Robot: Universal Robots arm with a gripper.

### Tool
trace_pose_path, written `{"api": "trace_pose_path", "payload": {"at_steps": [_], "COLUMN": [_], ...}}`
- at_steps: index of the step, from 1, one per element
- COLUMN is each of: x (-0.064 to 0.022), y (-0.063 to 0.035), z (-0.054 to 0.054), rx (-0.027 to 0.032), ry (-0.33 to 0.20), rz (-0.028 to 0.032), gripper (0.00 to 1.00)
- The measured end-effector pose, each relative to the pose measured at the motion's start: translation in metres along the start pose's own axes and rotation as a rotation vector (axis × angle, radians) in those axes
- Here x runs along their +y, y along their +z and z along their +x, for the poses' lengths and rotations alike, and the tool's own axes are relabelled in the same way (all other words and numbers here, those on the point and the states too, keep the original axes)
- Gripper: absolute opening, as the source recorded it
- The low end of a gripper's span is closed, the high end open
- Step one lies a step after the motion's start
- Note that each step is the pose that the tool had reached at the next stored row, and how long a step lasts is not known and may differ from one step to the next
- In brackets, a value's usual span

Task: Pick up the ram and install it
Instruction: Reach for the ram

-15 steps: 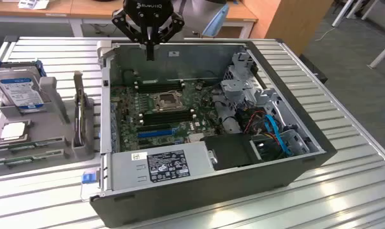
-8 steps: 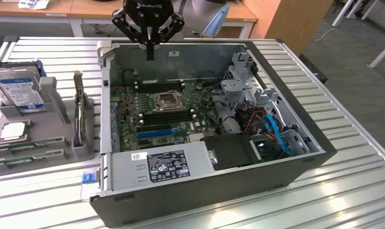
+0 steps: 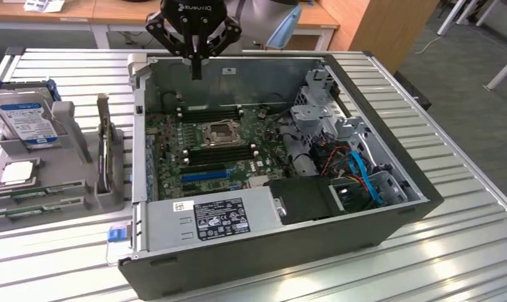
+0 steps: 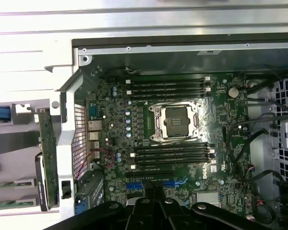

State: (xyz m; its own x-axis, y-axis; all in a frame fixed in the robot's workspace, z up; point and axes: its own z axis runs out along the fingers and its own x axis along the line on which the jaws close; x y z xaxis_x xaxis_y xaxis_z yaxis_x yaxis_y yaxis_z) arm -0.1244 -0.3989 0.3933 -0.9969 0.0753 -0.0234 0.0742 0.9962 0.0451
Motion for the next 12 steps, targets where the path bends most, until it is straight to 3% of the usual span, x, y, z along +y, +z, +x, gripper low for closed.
{"api": "trace_pose_path", "payload": {"at_steps": [12], "x": [-0.0015], "y": [-0.0002], "z": [0.02], "rx": [-0.0015], "ry": [0.0], "rz": [-0.0001], "gripper": [0.1]}}
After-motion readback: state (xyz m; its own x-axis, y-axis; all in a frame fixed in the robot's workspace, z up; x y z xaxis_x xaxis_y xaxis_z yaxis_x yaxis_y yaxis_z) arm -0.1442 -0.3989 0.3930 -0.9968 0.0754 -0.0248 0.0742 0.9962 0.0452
